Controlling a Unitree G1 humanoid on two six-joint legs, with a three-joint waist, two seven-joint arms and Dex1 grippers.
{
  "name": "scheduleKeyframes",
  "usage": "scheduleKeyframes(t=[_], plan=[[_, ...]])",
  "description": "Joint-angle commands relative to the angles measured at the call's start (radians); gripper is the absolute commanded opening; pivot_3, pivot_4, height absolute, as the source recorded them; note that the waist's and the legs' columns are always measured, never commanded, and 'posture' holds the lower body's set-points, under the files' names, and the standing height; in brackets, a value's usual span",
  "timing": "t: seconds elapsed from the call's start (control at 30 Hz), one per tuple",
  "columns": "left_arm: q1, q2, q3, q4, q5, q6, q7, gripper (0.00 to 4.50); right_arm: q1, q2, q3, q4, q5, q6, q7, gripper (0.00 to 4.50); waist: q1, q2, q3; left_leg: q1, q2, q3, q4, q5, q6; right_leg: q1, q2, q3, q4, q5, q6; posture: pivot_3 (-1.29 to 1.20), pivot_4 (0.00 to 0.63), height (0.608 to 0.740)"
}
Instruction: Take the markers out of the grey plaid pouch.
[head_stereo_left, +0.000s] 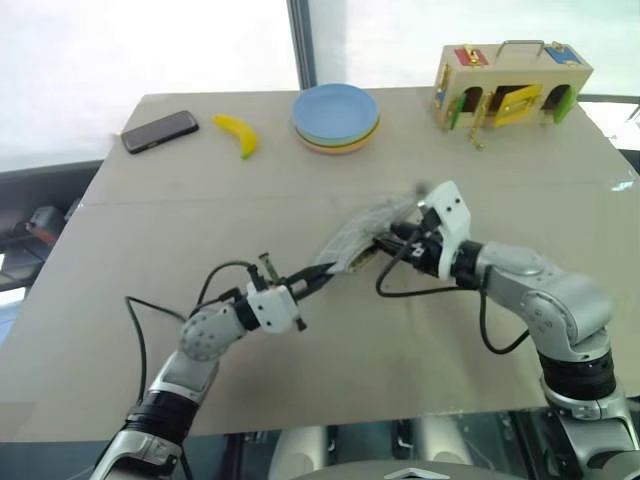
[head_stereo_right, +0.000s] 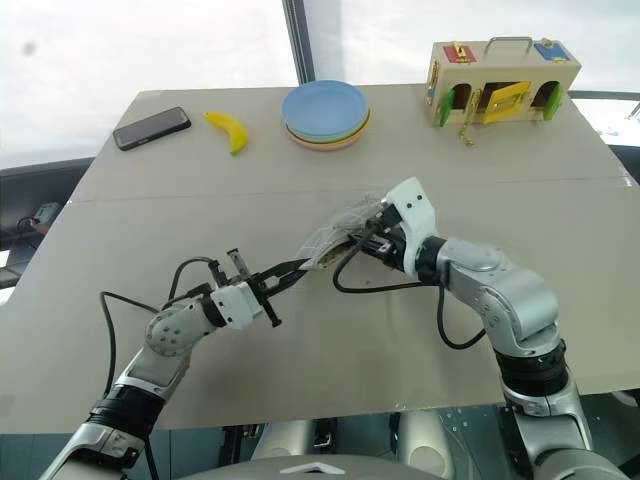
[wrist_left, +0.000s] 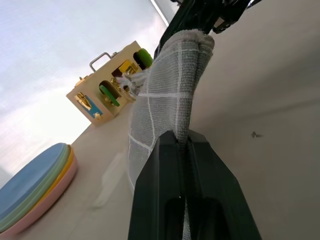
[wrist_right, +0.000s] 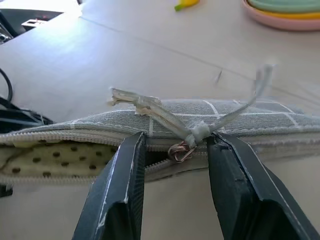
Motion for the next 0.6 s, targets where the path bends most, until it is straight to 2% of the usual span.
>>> scheduleKeyframes(t=[0.03,0.23,0.47,0.6], plan=[[-0.003,0.001,0.018,-0.102,0.002,0.035,0.001,0.0,-0.034,0.016,0.012,0.015,-0.019,-0.013,-0.024,1.91,0.0,0.0,0.0,0.0,-0.001,0.0,0.0,0.0,0.0,0.0,0.0,0.0,0.0,0.0,0.0,0.0,0.15,0.74],[0.015,0.002,0.03,-0.166,0.013,0.095,0.004,0.0,-0.029,0.011,-0.004,0.03,-0.011,0.004,-0.025,1.91,0.0,0.0,0.0,0.0,-0.002,0.0,0.0,0.0,0.0,0.0,0.0,0.0,0.0,0.001,-0.001,0.0,0.15,0.74],[0.042,0.008,0.047,-0.206,0.014,0.144,0.002,0.0,0.037,-0.131,-0.092,-0.034,0.042,0.032,0.047,1.91,0.003,-0.001,0.0,0.0,-0.002,0.0,0.0,0.0,0.0,0.0,-0.001,0.001,0.0,0.001,-0.001,0.0,0.15,0.74],[0.037,0.013,0.051,-0.238,0.003,0.18,-0.015,0.0,0.013,-0.095,-0.15,-0.004,0.078,0.082,0.0,1.91,-0.001,-0.001,0.001,0.0,-0.002,0.0,0.0,0.0,0.0,0.0,0.0,0.001,0.0,-0.001,0.001,0.0,0.15,0.74]])
